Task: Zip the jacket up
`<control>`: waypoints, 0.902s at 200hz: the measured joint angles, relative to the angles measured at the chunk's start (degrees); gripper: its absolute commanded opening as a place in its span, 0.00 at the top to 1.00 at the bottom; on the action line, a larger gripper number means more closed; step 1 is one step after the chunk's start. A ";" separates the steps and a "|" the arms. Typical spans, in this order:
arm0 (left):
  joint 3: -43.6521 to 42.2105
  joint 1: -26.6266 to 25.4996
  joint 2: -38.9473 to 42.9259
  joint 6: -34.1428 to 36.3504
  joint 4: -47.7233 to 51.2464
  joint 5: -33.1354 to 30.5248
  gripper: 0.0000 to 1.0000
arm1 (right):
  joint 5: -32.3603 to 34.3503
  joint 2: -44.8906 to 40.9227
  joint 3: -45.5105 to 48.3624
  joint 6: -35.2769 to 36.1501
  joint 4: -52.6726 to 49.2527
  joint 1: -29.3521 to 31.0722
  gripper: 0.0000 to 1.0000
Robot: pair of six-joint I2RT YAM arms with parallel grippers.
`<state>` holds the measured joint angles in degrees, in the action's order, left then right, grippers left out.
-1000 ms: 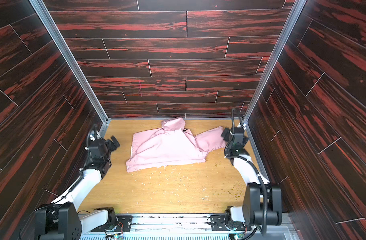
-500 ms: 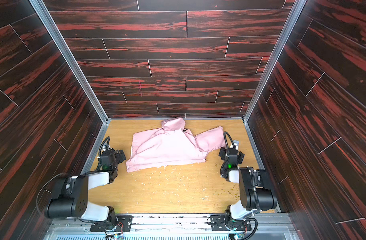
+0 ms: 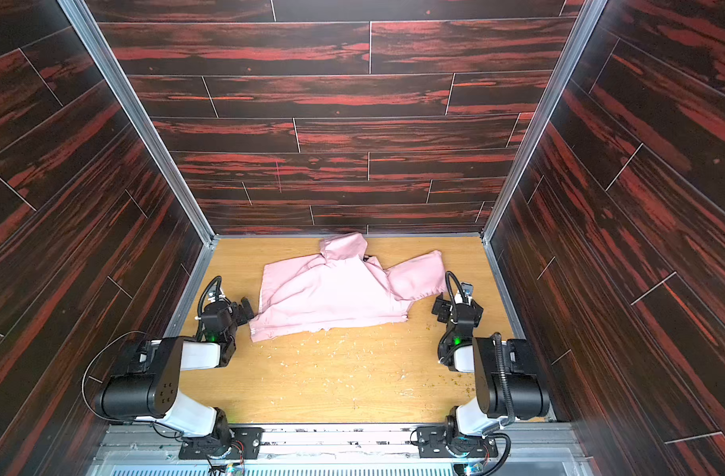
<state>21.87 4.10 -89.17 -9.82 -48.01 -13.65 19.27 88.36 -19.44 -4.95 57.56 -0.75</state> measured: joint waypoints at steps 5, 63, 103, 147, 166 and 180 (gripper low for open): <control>0.00 0.00 0.00 0.00 0.00 0.00 0.01 | -0.37 0.00 -0.22 -0.02 -0.13 -0.28 0.01; 0.02 -0.28 0.02 0.22 0.02 -0.11 0.01 | -4.22 0.39 1.68 0.11 4.22 -0.90 0.01; 0.11 -0.50 0.02 0.42 0.02 -0.50 0.00 | -5.31 0.42 1.84 0.13 5.88 -0.94 0.01; 0.11 -0.63 0.02 0.42 0.02 -0.87 0.00 | -5.55 0.42 2.08 0.13 6.82 -0.94 0.01; 0.11 -0.63 0.02 0.42 0.02 -0.92 0.00 | -5.60 0.42 2.10 0.13 6.82 -0.94 0.01; 0.11 -0.63 0.02 0.44 0.02 -0.92 0.01 | -5.60 0.42 2.10 0.13 6.82 -0.94 0.01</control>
<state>21.98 3.46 -89.14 -9.39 -47.99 -14.57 13.67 88.77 -17.34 -4.82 64.38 -1.69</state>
